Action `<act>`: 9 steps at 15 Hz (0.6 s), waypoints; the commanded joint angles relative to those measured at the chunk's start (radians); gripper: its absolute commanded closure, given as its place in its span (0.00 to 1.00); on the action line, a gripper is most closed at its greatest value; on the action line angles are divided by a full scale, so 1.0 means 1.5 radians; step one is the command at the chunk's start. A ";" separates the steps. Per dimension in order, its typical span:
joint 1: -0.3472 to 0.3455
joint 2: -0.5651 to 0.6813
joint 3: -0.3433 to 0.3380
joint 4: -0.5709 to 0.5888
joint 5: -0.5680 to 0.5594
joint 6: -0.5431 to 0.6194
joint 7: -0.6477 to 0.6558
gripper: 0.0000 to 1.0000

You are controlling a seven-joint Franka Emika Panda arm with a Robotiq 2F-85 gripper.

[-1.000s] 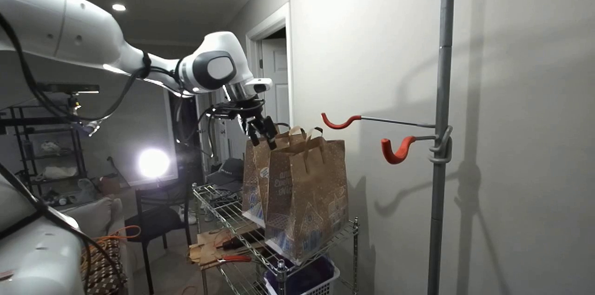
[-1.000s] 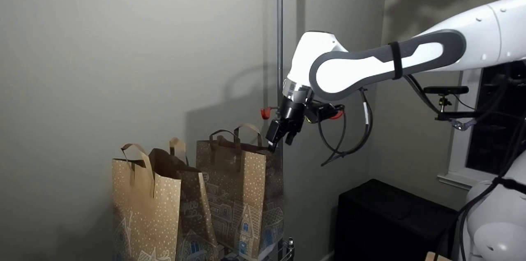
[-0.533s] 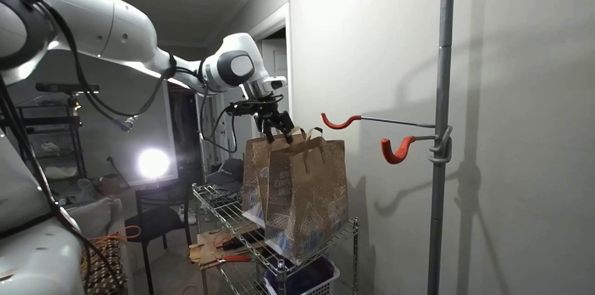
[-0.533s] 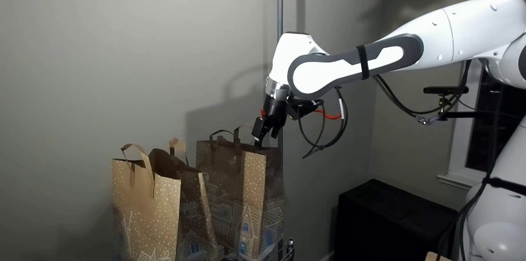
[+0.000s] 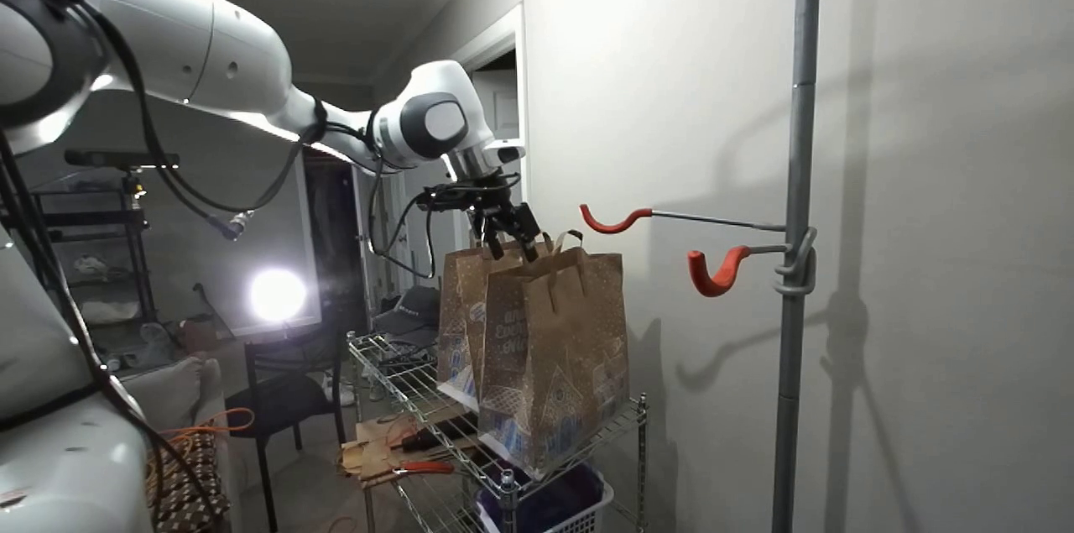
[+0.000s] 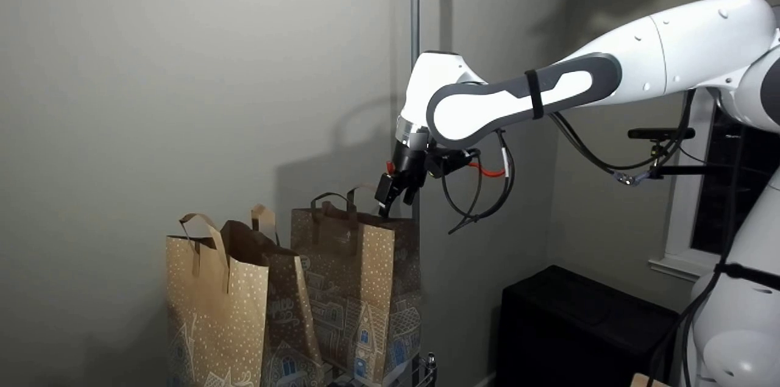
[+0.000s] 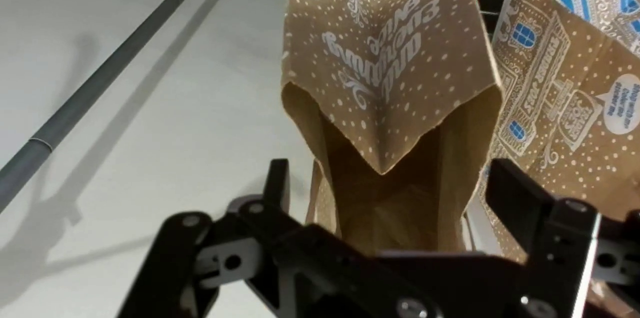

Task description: Hang the paper bag on the right on the orange hook on the right

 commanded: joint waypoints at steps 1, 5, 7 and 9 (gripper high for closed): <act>-0.005 0.022 -0.035 -0.010 -0.021 0.098 -0.029 0.00; 0.007 0.060 -0.063 0.004 0.002 0.214 -0.098 0.00; 0.016 0.075 -0.067 0.008 0.023 0.246 -0.129 0.00; 0.025 0.088 -0.064 0.013 0.037 0.264 -0.152 0.00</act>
